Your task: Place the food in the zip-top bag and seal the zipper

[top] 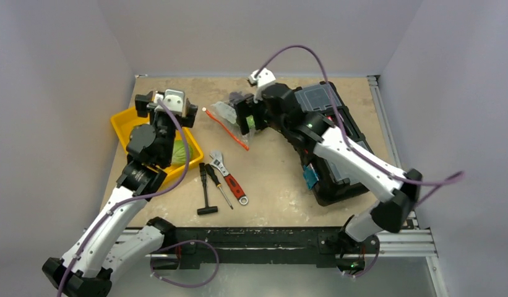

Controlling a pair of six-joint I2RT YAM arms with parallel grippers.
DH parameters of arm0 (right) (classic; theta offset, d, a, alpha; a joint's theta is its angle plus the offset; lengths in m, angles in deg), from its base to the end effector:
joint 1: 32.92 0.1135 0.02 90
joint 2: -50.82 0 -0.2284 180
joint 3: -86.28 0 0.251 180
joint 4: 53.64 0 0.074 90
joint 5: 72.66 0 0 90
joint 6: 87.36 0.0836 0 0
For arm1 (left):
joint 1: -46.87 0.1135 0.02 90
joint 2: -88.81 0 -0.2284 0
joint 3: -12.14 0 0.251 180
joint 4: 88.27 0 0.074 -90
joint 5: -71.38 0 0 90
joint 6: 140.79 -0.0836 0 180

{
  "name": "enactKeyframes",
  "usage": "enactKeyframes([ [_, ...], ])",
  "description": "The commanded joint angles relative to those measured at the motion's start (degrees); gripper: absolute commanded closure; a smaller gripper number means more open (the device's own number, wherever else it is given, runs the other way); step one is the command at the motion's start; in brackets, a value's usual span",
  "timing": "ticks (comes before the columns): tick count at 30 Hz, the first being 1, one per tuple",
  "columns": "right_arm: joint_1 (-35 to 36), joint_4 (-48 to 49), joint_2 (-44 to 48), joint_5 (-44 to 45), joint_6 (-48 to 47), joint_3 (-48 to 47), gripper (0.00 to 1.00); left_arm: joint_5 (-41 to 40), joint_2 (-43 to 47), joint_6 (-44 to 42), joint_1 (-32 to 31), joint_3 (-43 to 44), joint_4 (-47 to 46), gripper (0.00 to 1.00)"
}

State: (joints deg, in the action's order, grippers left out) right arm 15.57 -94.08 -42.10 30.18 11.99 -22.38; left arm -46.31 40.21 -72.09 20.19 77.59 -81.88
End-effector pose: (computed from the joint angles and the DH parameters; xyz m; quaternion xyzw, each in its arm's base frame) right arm 0.2886 0.2981 0.3447 -0.2234 0.8086 0.1769 0.5148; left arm 0.2451 -0.0797 0.3845 0.0845 0.6422 0.1179 0.7526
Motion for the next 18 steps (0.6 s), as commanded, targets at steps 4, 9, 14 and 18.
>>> enactKeyframes([
  [4, 0.22, 0.42, 26.10, 4.38, 4.64, 16.46, 0.01, 5.67, 10.15, 16.43, 0.04, 4.93, 18.92, 0.00],
  [9, 0.20, -0.51, 41.68, 8.17, 4.83, 21.66, 0.01, 11.24, 18.57, 24.37, 0.05, 6.13, 30.34, 0.00],
  [14, 0.20, -2.44, 50.31, 10.12, 5.75, 22.49, 0.01, 15.30, 26.71, 29.27, 0.08, 5.19, 37.75, 0.00],
  [18, 0.20, -3.70, 53.46, 11.86, 7.18, 21.48, 0.01, 15.33, 33.11, 31.47, 0.05, 5.73, 41.15, 0.00],
])
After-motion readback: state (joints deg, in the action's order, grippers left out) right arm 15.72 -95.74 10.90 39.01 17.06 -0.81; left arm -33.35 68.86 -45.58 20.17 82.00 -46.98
